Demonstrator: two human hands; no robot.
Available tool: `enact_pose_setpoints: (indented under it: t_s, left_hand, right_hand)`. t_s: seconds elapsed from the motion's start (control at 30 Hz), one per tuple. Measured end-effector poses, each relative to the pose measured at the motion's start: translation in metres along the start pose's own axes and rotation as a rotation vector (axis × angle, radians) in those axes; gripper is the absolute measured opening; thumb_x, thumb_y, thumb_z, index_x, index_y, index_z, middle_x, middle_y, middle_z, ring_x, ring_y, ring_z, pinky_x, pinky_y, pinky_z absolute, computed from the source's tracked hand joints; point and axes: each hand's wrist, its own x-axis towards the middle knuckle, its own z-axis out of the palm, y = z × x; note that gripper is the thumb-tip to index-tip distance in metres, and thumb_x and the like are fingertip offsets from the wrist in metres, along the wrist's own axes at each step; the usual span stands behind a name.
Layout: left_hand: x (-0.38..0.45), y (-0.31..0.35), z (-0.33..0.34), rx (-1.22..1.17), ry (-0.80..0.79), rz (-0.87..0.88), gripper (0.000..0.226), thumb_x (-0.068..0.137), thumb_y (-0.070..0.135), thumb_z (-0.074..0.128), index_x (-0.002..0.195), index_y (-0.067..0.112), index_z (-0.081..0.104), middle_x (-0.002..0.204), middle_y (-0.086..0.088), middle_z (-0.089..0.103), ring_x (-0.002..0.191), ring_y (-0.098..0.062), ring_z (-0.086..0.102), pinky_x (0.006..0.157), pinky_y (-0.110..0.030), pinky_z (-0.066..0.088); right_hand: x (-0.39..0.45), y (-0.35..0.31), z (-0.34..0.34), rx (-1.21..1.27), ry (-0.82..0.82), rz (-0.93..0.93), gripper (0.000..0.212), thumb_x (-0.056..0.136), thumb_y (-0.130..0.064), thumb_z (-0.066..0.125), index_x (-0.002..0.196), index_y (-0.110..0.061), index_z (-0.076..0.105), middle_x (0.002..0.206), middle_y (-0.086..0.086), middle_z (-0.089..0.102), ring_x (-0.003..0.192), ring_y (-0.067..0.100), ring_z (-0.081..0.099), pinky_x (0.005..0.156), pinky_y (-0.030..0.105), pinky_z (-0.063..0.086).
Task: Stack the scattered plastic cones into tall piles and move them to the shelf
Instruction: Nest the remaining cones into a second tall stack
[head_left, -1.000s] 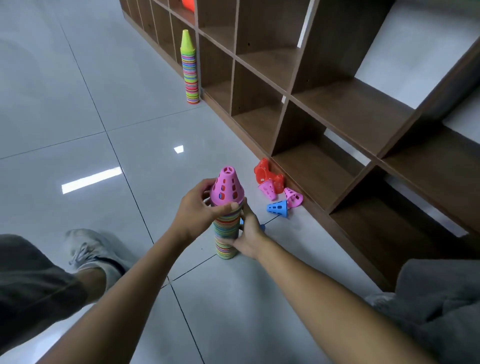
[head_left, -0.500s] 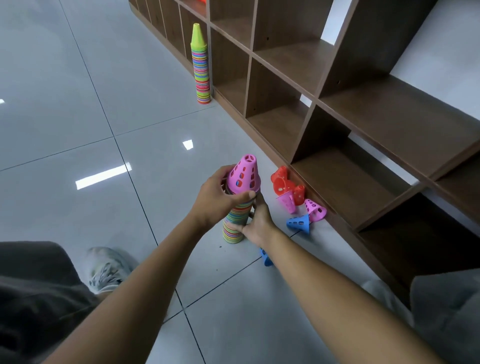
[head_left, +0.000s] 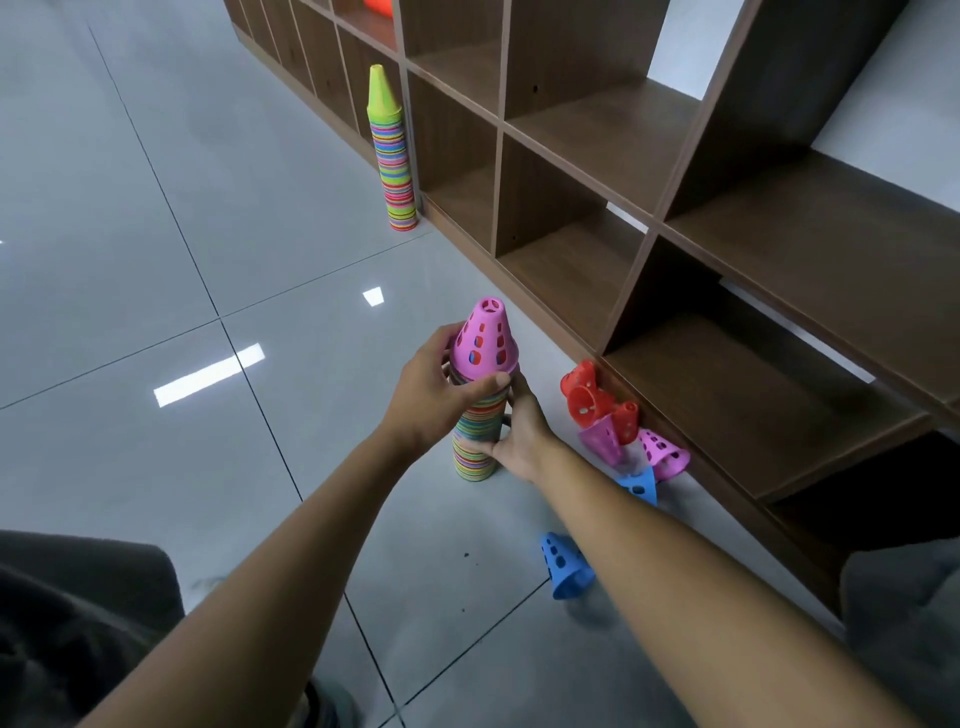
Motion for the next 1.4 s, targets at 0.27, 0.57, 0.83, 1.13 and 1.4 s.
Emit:
enact_pose_setpoints:
  t_s: [0.27,0.57,0.83,1.13,1.4]
  left_hand:
    - [-0.001,-0.017,-0.011,0.023,0.023,0.014,0.07,0.076,0.06,0.075,0.135,0.033,0.049,0.125,0.013,0.061,0.112,-0.009,0.059,0.091,-0.028,0.053]
    - [-0.04,-0.063,0.007,0.312,0.221,-0.028,0.034,0.081,0.054,0.074,0.095,0.03,0.054,0.091,0.015,0.061,0.082,-0.004,0.06,0.068,-0.036,0.054]
    - [-0.053,-0.067,0.058,0.35,0.011,0.045,0.023,0.085,0.05,0.066,0.079,0.032,0.053,0.074,0.014,0.06,0.07,-0.006,0.059,0.058,-0.027,0.047]
    - [-0.021,-0.047,0.14,0.328,-0.279,-0.001,0.017,0.094,0.044,0.061,0.103,0.03,0.057,0.109,0.011,0.06,0.082,-0.003,0.062,0.069,-0.02,0.048]
    - [0.012,-0.053,0.193,0.41,-0.499,-0.027,0.04,0.095,0.035,0.062,0.132,0.022,0.055,0.141,-0.001,0.05,0.123,-0.017,0.05,0.099,-0.026,0.041]
  right_hand:
    - [0.025,-0.002,-0.009,-0.103,-0.014,0.061,0.046,0.097,-0.061,0.044,0.122,-0.027,0.062,0.115,-0.003,0.059,0.1,0.016,0.057,0.101,0.056,0.049]
    - [0.052,0.016,-0.082,-0.799,0.373,-0.313,0.018,0.09,-0.034,0.062,0.098,-0.02,0.068,0.089,-0.002,0.067,0.087,0.019,0.06,0.081,0.033,0.053]
    - [0.032,0.0,-0.171,-1.019,0.719,-0.417,0.016,0.088,-0.013,0.066,0.103,-0.02,0.065,0.108,0.005,0.063,0.095,0.025,0.064,0.087,0.045,0.054]
    - [0.023,0.012,-0.228,-1.006,0.913,-0.174,0.038,0.084,-0.033,0.074,0.11,-0.017,0.05,0.118,0.013,0.063,0.106,0.034,0.062,0.084,0.044,0.054]
    - [0.031,0.018,-0.25,-0.897,0.909,-0.125,0.035,0.09,-0.011,0.066,0.122,-0.019,0.054,0.116,0.007,0.067,0.107,0.027,0.065,0.091,0.044,0.056]
